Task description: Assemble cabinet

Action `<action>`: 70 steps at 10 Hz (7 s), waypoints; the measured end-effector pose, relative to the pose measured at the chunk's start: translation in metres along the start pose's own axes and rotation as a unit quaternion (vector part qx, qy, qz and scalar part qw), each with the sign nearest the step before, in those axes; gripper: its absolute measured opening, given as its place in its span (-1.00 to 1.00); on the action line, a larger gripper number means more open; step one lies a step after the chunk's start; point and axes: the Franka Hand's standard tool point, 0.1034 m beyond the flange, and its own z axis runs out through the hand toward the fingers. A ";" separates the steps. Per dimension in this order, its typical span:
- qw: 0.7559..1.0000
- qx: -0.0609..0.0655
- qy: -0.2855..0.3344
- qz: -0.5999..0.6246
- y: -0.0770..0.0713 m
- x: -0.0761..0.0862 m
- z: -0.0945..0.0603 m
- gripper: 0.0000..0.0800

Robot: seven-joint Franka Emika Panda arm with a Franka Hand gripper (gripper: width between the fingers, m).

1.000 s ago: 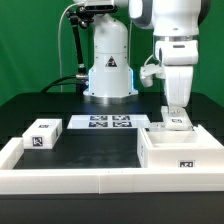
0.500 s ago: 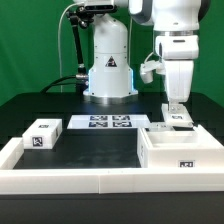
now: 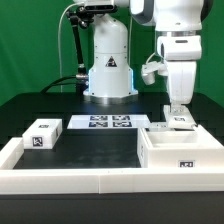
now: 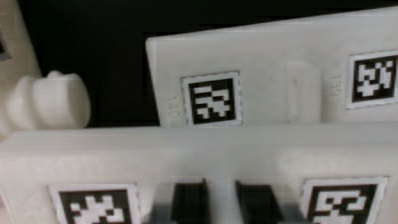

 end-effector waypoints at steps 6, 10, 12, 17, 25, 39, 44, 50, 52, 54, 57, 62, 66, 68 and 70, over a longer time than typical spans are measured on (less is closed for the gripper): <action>1.000 0.000 0.002 0.004 0.004 0.001 0.001 -0.82; 1.000 -0.001 0.001 0.003 0.006 0.002 -0.001 -0.82; 1.000 -0.001 0.001 0.003 0.006 0.001 -0.001 -0.82; 1.000 0.005 0.000 0.004 0.006 0.001 0.002 -0.82; 1.000 -0.004 0.004 0.009 0.001 0.001 0.003 -0.82; 1.000 -0.011 0.007 0.011 0.015 0.005 -0.001 -0.82; 1.000 -0.011 0.008 0.014 0.016 0.005 0.000 -0.82; 0.999 -0.023 0.016 -0.029 0.042 0.006 0.000 -0.82; 0.999 -0.028 0.020 -0.019 0.060 0.007 0.000 -0.82; 0.999 -0.032 0.021 -0.014 0.078 0.007 -0.002 -0.82; 0.999 -0.032 0.021 -0.014 0.079 0.007 -0.002 -0.82; 0.999 -0.030 0.021 -0.018 0.097 0.007 -0.003 -0.82; 0.999 -0.036 0.024 -0.022 0.121 0.008 -0.004 -0.82; 0.999 -0.032 0.022 -0.020 0.128 0.008 -0.005 -0.82; 0.999 -0.025 0.019 -0.021 0.130 0.009 -0.004 -0.82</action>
Offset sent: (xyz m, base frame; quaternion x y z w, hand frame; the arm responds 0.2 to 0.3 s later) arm 0.0043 0.0012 0.0006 -0.0054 -0.0019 0.0075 1.0000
